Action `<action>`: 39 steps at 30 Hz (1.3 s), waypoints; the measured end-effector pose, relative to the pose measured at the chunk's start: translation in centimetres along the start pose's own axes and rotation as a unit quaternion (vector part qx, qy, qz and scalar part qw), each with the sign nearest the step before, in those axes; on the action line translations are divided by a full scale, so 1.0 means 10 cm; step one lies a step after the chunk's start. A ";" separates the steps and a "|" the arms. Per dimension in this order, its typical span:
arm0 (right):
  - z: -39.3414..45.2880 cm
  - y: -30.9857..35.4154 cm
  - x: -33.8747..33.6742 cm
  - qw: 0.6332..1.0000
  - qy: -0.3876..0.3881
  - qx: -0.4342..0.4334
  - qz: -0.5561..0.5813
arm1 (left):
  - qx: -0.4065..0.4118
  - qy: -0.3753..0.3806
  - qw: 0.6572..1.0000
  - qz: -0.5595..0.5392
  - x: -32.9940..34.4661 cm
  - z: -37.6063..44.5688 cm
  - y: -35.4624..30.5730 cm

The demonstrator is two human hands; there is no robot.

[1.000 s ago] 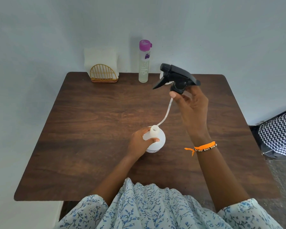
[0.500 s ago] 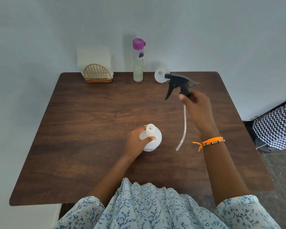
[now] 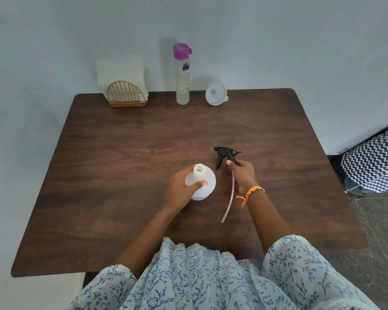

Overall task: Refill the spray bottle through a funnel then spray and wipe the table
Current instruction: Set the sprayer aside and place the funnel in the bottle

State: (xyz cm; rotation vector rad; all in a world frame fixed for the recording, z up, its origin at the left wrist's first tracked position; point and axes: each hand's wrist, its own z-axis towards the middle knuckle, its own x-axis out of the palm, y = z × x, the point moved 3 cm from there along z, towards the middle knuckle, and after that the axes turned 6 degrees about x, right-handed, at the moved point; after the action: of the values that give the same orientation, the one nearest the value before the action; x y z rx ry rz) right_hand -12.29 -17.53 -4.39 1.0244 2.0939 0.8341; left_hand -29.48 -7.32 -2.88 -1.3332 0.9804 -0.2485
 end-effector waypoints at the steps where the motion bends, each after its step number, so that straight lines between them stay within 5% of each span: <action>1: 0.01 0.00 0.01 1.000 -0.004 -0.003 -0.005 | -0.002 -0.001 1.000 0.000 0.00 0.00 0.00; 12: 0.03 -0.03 -0.06 0.992 -0.060 -0.047 -0.098 | 0.014 -0.005 1.000 -0.002 0.00 0.00 -0.01; 27: 0.00 -0.03 -0.13 0.995 -0.044 -0.071 -0.050 | -0.006 0.003 1.000 -0.024 -0.03 -0.03 -0.06; 34: -0.01 0.17 -0.11 0.993 -0.019 -0.113 -0.041 | 0.041 0.017 0.991 -0.122 -0.30 -0.05 -0.26; 39: 0.11 0.51 0.02 0.991 0.016 -0.130 -0.021 | 0.026 -0.040 0.971 -0.234 -0.46 0.17 -0.45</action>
State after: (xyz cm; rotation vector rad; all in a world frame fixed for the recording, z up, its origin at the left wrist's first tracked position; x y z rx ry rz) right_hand -9.40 -14.54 -1.19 0.8295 1.9619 1.0764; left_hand -29.33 -4.35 3.06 -1.5030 0.5771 -0.5696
